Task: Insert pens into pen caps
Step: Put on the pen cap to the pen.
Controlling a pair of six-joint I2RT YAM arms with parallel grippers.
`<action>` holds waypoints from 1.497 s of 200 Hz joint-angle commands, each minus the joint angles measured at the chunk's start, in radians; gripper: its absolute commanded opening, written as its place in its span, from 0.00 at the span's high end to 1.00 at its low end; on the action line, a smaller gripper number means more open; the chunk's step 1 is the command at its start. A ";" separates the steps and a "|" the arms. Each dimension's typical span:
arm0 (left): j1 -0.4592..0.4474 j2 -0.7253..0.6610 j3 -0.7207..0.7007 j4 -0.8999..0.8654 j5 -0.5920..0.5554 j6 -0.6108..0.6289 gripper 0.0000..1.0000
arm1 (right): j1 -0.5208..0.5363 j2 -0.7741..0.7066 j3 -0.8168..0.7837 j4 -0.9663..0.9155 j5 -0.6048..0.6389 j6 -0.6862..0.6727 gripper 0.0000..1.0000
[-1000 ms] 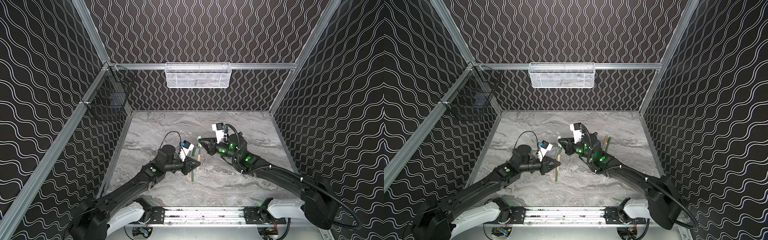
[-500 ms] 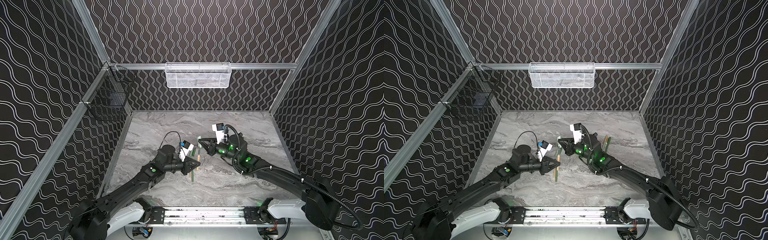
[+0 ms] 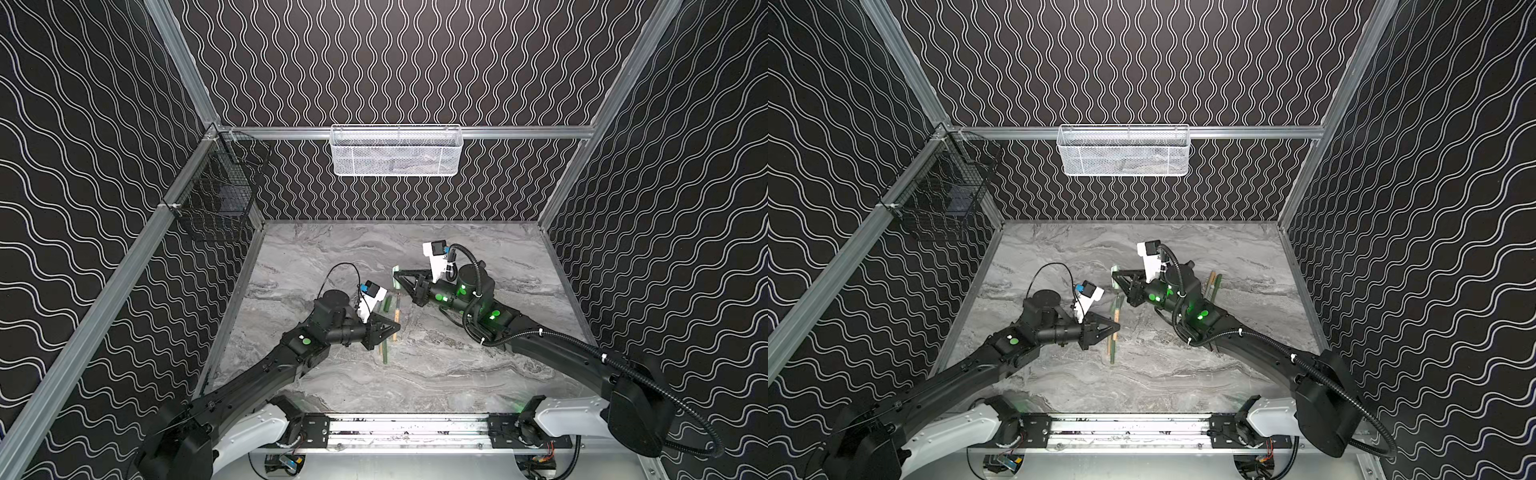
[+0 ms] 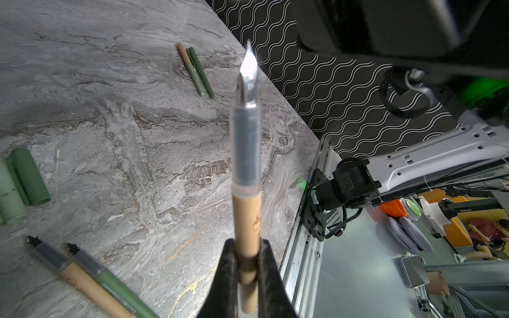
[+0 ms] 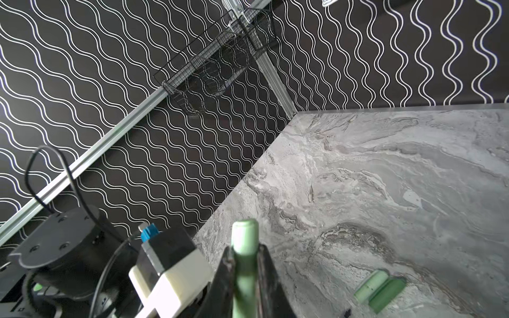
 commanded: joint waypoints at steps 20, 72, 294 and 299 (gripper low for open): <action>0.013 0.002 0.005 0.021 -0.004 0.004 1.00 | 0.004 -0.018 -0.029 0.056 -0.019 0.001 0.92; 0.028 -0.009 0.003 0.030 0.002 -0.004 1.00 | 0.011 -0.018 -0.031 0.054 -0.025 -0.001 0.92; 0.055 -0.076 0.000 0.188 0.051 -0.034 1.00 | 0.084 -0.031 -0.103 0.128 0.123 0.092 0.93; 0.056 -0.076 0.002 0.188 0.048 -0.033 1.00 | 0.085 -0.030 -0.102 0.126 0.124 0.096 0.93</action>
